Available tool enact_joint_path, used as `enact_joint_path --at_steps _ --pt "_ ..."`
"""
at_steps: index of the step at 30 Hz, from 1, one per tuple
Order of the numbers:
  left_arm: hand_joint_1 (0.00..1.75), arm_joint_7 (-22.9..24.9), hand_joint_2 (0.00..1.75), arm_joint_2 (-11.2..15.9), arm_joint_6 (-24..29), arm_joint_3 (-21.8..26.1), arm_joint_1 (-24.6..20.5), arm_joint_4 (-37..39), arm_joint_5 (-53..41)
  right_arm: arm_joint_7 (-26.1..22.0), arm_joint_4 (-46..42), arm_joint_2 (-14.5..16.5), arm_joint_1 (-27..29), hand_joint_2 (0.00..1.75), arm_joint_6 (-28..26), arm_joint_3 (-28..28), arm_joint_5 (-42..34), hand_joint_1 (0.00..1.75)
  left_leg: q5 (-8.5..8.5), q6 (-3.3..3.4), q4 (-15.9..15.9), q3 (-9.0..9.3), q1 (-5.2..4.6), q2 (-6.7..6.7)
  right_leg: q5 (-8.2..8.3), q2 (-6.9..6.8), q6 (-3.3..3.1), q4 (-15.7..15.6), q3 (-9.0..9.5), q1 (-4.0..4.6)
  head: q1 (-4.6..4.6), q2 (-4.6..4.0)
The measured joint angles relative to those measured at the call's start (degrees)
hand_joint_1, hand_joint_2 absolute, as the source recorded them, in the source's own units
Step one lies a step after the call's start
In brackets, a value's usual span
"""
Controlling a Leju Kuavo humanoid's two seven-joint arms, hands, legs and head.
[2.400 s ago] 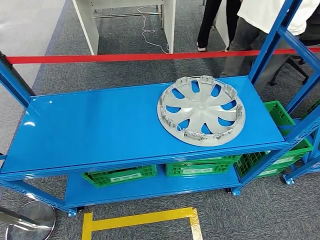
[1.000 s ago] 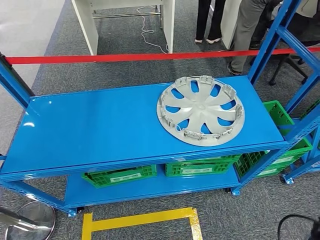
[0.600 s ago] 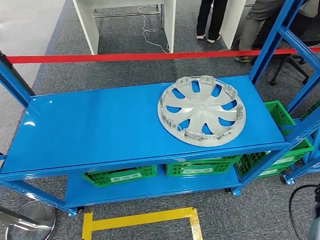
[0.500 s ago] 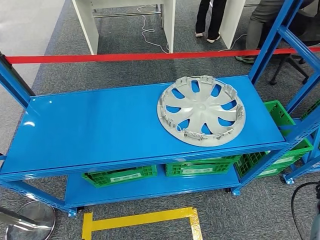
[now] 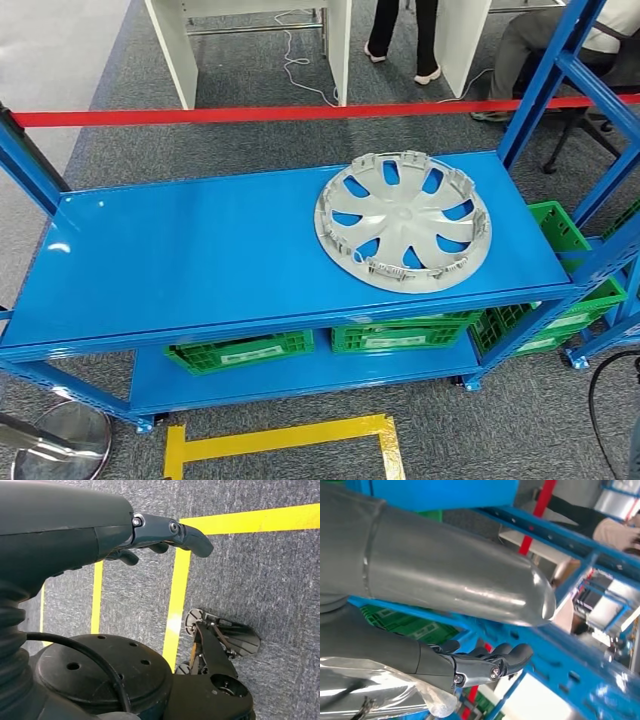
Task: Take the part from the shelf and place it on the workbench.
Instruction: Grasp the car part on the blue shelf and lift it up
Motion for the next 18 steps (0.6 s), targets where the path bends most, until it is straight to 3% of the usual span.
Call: enact_joint_path --at_steps 9,18 --pt "0.00 -0.19 1.75 -0.08 -0.12 -0.67 -0.01 0.00 -0.97 -0.10 1.82 -0.82 0.03 0.00 1.96 1.37 1.11 0.00 0.00 0.00 0.00 0.01 0.00 0.01 0.00 0.05 0.00 0.00 -0.01 0.00 -0.01 0.00" --pt "0.00 -0.30 1.75 -0.21 -0.05 -0.78 -0.01 0.00 -1.38 -1.08 1.95 -0.87 1.06 0.00 0.58 2.48 3.12 0.00 0.00 0.00 0.00 0.02 0.00 0.01 0.00 0.06 0.00 0.00 -0.01 0.00 -0.01 0.00"
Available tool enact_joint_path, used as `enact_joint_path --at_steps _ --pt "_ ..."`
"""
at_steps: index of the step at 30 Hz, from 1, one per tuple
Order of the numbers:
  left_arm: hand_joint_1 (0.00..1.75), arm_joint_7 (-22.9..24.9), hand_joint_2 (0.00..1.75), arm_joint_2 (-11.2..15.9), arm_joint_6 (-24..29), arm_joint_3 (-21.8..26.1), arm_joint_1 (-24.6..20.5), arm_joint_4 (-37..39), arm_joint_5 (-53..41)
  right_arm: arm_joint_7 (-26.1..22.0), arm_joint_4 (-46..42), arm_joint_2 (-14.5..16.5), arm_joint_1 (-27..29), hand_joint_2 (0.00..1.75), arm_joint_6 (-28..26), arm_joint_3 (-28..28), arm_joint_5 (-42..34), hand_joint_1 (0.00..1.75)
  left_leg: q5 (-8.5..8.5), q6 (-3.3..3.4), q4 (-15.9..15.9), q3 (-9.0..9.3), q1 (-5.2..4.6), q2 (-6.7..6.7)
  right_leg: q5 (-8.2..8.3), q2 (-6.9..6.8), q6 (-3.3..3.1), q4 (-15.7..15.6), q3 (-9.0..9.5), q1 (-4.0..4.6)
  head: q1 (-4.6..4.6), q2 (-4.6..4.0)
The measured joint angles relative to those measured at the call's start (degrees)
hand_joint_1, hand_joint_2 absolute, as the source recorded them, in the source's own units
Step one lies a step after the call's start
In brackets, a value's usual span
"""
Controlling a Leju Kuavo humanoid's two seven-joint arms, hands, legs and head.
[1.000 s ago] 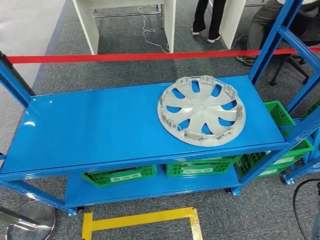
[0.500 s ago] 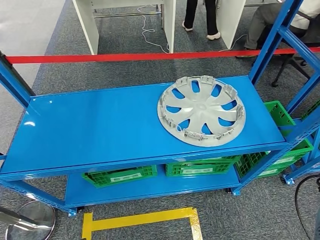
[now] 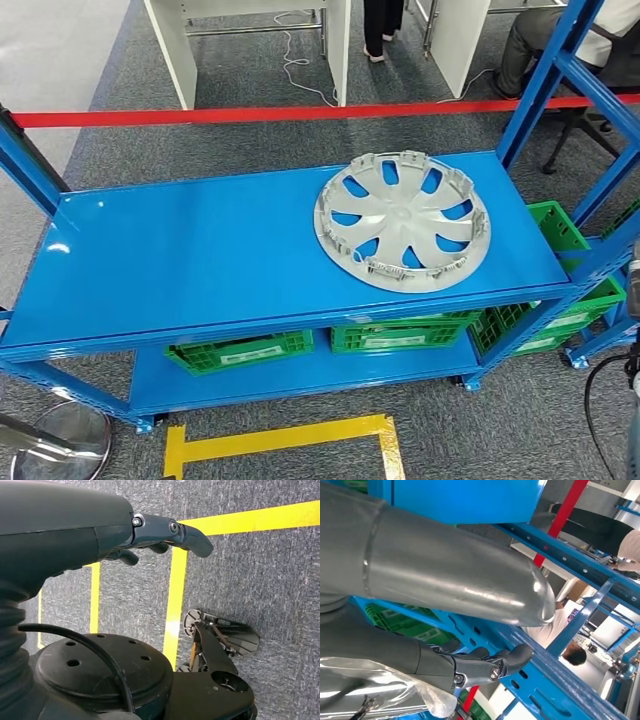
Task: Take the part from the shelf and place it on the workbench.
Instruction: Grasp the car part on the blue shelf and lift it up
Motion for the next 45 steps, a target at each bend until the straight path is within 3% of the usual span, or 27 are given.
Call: enact_joint_path --at_steps 8,24,29,37,45 --pt "0.00 -0.13 1.75 -0.13 0.02 -0.02 0.00 0.00 -0.46 -0.86 -4.62 1.47 2.49 0.00 -3.10 2.80 2.16 0.00 0.00 0.00 -0.01 -0.02 0.00 -0.01 0.00 -0.04 0.00 0.00 0.00 0.00 0.00 0.00" --pt "0.00 -0.27 1.75 -0.63 -0.07 -0.11 -0.02 0.00 -1.34 -1.31 -9.69 5.99 3.30 0.00 -2.71 7.01 -1.68 0.00 0.00 0.00 0.00 -0.03 0.00 -0.01 -0.01 -0.03 0.00 0.00 0.00 0.00 0.01 0.00" --pt "0.00 0.12 1.75 -0.62 -0.62 -0.82 -0.18 0.00 -2.42 0.30 -2.11 5.49 -0.62 0.00 -0.87 7.20 -1.87 0.00 0.00 0.00 0.00 -0.01 0.00 -0.01 0.00 -0.02 0.00 0.00 0.00 0.00 0.00 0.00" --pt "0.00 1.02 1.75 -0.43 -0.99 -1.22 -0.30 0.00 -3.21 -1.43 12.15 3.31 -6.77 0.00 2.85 6.19 -2.56 0.00 0.00 0.00 0.05 -0.02 0.00 -0.03 0.03 -0.03 0.04 0.00 0.00 0.00 0.01 0.00" --pt "0.00 1.57 1.75 -0.36 -0.90 -1.42 -0.38 0.00 -3.49 -1.87 18.34 2.26 -9.13 0.00 4.05 6.24 -1.47 0.00 0.00 0.00 0.04 -0.04 0.00 -0.03 0.03 -0.04 0.05 0.00 -0.02 0.00 0.00 0.00"
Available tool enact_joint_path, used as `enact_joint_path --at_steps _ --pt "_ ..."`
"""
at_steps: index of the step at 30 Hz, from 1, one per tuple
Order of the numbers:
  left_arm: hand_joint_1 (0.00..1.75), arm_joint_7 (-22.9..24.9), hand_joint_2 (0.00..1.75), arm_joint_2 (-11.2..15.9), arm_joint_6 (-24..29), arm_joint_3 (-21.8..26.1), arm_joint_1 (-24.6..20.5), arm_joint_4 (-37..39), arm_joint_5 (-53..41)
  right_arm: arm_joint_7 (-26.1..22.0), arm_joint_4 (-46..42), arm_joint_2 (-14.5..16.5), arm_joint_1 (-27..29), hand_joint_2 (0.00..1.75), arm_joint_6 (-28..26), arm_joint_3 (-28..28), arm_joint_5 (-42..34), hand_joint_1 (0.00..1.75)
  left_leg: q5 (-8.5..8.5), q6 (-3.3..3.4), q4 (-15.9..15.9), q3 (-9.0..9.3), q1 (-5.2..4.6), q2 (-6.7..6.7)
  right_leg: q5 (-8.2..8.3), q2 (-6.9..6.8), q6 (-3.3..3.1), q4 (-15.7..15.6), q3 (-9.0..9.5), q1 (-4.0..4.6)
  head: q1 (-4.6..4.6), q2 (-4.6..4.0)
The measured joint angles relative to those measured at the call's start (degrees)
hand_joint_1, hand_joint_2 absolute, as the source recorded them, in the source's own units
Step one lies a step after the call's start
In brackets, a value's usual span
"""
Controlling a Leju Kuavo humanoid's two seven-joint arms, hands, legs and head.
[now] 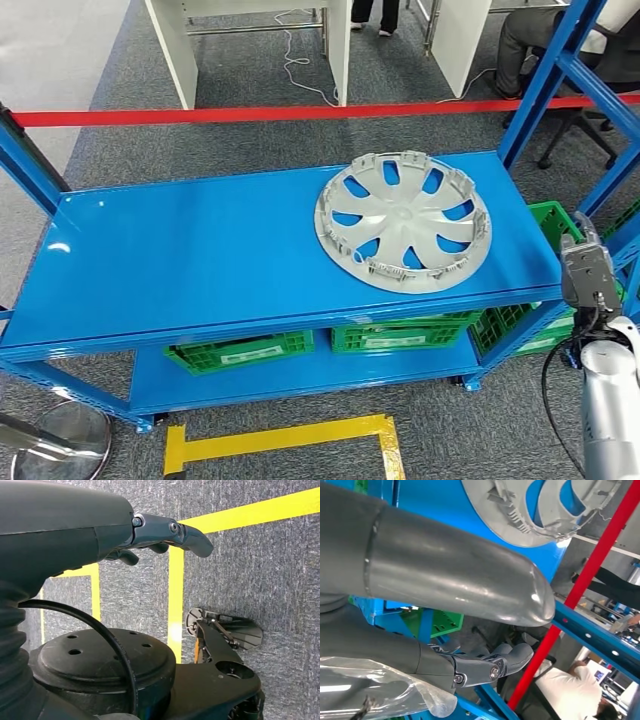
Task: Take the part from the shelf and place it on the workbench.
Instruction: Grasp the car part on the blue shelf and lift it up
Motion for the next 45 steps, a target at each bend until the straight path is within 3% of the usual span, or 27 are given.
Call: enact_joint_path --at_steps 8,19,34,36,38,41,43,45 --pt "0.00 -0.01 1.75 0.11 -0.27 -0.01 -0.01 0.00 -0.08 -1.31 1.34 -0.15 -1.77 0.00 2.89 1.48 2.33 0.00 0.01 0.00 0.00 0.00 0.00 0.00 0.00 0.01 0.00 0.00 0.01 0.00 0.01 0.00" --pt "0.00 -0.09 1.75 0.38 -0.58 -0.01 0.02 0.00 -0.57 -0.68 -1.12 -0.84 -3.16 0.00 4.85 9.67 6.37 0.00 0.00 0.00 0.00 0.00 0.00 0.00 0.00 -0.02 0.00 0.01 0.01 0.00 0.00 0.00" --pt "0.00 -0.09 1.75 0.41 -0.58 -0.01 0.02 0.00 -0.57 -0.66 -1.40 -1.01 -3.17 0.00 4.84 10.23 6.46 0.00 0.00 0.00 0.00 -0.01 0.00 0.00 0.00 -0.01 0.00 0.01 0.01 0.00 0.01 0.00" --pt "0.00 -0.05 1.75 0.44 -0.58 -0.01 0.02 0.00 -0.73 -0.02 -2.25 -1.27 -3.20 0.00 3.83 11.49 9.23 0.00 0.00 0.00 0.00 -0.02 0.00 0.00 0.00 0.00 0.00 0.01 0.02 0.00 0.01 0.00" --pt "0.00 0.12 1.75 0.51 -0.67 -0.06 0.02 0.00 -1.22 3.93 -4.60 -1.87 -4.70 0.00 1.69 17.10 17.83 0.00 0.02 0.00 0.00 -0.01 0.00 0.02 0.01 0.03 0.00 0.02 0.01 0.00 0.00 0.00" --pt "0.00 1.21 1.75 0.60 -0.98 -0.85 -0.21 0.00 -2.86 12.86 -4.10 -1.89 -9.29 0.00 -4.51 32.40 33.02 0.00 0.06 0.02 0.00 -0.03 0.01 0.00 0.01 0.00 0.00 0.04 0.01 0.01 0.01 0.00" --pt "0.00 2.09 1.75 0.60 -1.08 -1.50 -0.48 0.00 -4.06 15.60 -0.61 -0.42 -10.58 0.00 -5.89 38.75 35.89 0.00 0.05 0.02 0.00 -0.06 0.01 -0.02 0.01 -0.03 0.00 0.05 0.01 0.01 0.01 0.00" --pt "0.00 2.26 1.75 0.58 -1.22 -1.88 -0.57 0.00 -4.68 16.52 1.75 0.89 -11.20 0.00 -5.89 40.72 36.20 0.00 0.06 0.03 0.00 -0.06 0.01 -0.03 0.01 -0.05 0.00 0.05 0.00 0.01 0.00 0.00"
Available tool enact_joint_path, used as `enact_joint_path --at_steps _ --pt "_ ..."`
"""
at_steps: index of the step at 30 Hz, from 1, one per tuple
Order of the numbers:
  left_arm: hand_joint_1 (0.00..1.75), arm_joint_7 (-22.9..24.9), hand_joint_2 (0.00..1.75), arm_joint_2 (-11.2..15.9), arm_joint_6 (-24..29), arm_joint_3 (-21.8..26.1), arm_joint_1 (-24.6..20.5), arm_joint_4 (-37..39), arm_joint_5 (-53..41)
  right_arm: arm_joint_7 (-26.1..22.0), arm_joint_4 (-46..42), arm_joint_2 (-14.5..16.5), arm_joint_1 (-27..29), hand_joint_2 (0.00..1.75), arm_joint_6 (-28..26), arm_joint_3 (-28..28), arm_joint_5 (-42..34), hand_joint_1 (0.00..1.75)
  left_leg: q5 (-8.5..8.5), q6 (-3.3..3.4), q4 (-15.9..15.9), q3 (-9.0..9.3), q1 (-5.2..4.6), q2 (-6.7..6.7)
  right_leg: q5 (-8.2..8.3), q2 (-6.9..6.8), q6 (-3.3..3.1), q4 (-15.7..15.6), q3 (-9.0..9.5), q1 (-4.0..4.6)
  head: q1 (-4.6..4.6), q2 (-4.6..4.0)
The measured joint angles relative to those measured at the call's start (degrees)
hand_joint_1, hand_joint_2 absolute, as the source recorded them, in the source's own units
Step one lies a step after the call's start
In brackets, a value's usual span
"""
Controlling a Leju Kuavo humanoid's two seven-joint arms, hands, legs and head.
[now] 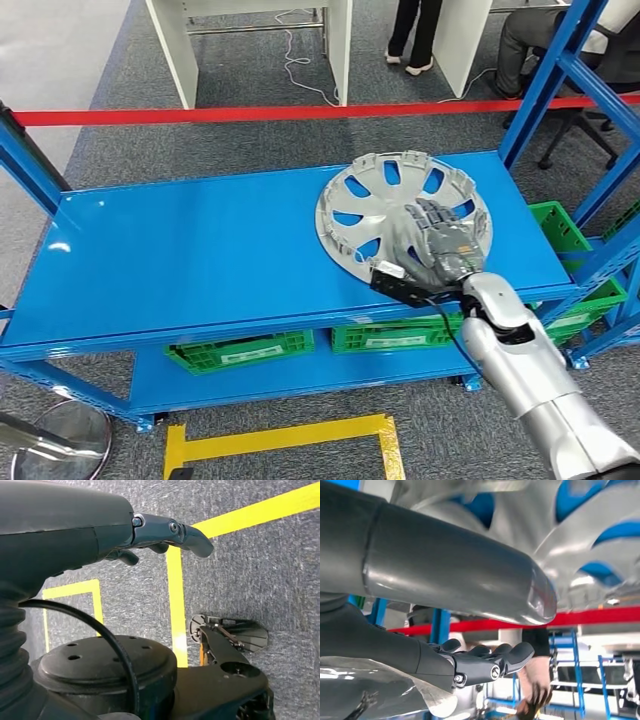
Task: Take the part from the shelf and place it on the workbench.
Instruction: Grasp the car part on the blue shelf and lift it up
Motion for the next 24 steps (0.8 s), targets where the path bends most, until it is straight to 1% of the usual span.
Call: enact_joint_path --at_steps 7,10,16,19,24 --pt "0.00 -0.09 1.75 -0.02 -0.14 -0.78 0.03 0.00 -0.37 0.28 3.39 1.45 -0.46 0.00 -0.22 1.75 -0.26 0.00 0.00 0.00 0.00 0.00 0.00 -0.02 0.00 0.00 0.00 0.00 0.00 0.00 0.01 0.00" --pt "0.00 -0.07 1.75 -0.02 -0.47 -0.94 0.04 0.00 -0.89 1.43 4.29 1.95 -0.49 0.00 -0.72 2.04 -0.10 0.00 0.00 0.00 0.00 -0.01 0.00 -0.02 0.00 0.00 0.00 0.00 0.00 0.00 0.01 0.00" --pt "0.00 0.33 1.75 0.18 -1.24 -2.02 0.12 0.20 -2.46 4.49 6.54 3.92 -0.15 0.00 -5.18 2.14 0.57 0.00 0.00 0.00 0.00 0.00 0.00 -0.01 0.00 0.03 0.00 0.00 -0.01 0.00 -0.01 0.00" --pt "0.00 0.38 1.75 0.33 -1.58 -2.52 0.19 0.25 -3.00 4.82 7.33 4.99 0.50 0.00 -6.71 1.54 0.36 0.00 0.00 0.00 -0.01 0.00 0.00 -0.01 0.00 0.00 0.00 0.00 -0.02 0.01 0.00 0.00" --pt "0.00 0.43 1.75 0.50 -1.85 -2.90 0.29 0.26 -3.11 4.83 8.11 6.24 1.59 0.00 -7.61 -0.01 0.29 0.00 0.00 0.00 -0.01 -0.01 0.00 -0.01 0.00 0.02 0.00 0.00 -0.02 0.01 0.01 0.00"
